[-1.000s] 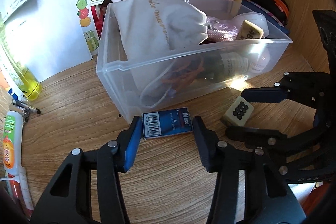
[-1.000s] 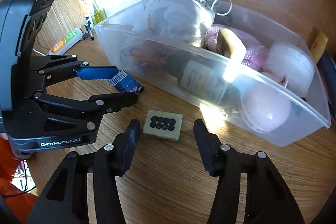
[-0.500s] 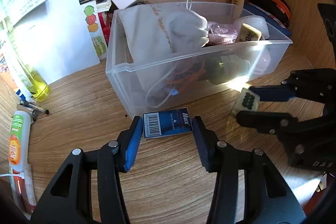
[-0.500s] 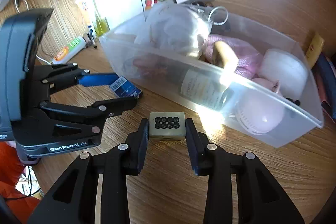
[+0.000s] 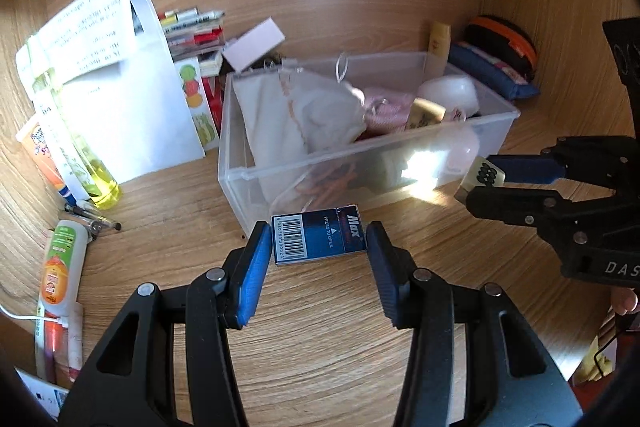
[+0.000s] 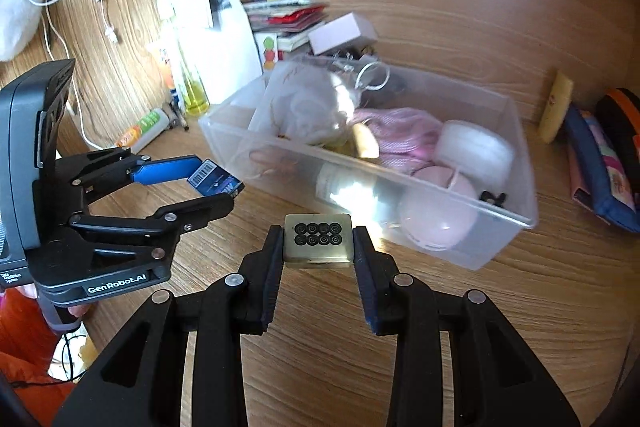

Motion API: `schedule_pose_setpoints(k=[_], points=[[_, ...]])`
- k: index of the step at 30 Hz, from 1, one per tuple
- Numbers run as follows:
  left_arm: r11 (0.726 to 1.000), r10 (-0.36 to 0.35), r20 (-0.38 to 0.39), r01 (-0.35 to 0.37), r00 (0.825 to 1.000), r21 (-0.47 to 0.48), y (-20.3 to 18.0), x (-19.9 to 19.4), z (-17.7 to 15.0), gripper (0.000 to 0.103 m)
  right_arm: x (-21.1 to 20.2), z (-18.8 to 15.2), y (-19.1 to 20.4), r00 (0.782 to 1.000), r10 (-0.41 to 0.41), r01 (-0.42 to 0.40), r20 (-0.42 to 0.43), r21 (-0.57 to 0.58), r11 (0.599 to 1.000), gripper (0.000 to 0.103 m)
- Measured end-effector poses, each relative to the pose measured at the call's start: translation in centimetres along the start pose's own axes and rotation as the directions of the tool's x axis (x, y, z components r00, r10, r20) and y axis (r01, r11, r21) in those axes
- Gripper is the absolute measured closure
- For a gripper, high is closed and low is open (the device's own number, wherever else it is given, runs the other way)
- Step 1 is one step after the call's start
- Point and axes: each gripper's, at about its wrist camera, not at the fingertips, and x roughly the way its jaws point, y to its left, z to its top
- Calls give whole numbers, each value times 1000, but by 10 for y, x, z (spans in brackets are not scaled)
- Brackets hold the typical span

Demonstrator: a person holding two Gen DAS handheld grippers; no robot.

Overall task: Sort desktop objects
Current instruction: 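Carry the blue card box and dotted block with both tools over the bin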

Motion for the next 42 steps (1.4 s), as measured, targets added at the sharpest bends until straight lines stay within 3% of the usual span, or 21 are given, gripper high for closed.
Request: schedule_pose_setpoints(k=[9, 19, 32, 42], points=[[996, -60, 88, 65, 994, -63, -13, -21, 13, 55, -38, 2, -17, 996, -32, 30, 87, 32, 999, 72], [995, -56, 117, 65, 992, -75, -9, -16, 36, 55, -59, 15, -43, 985, -79, 71, 151, 59, 996, 72], [996, -46, 127, 56, 991, -76, -1, 5, 62, 55, -31, 42, -53, 990, -68, 63, 125, 45, 997, 72], [992, -86, 78, 92, 993, -80, 2, 31, 62, 55, -14, 60, -49, 992, -68, 66, 106, 20, 998, 72]])
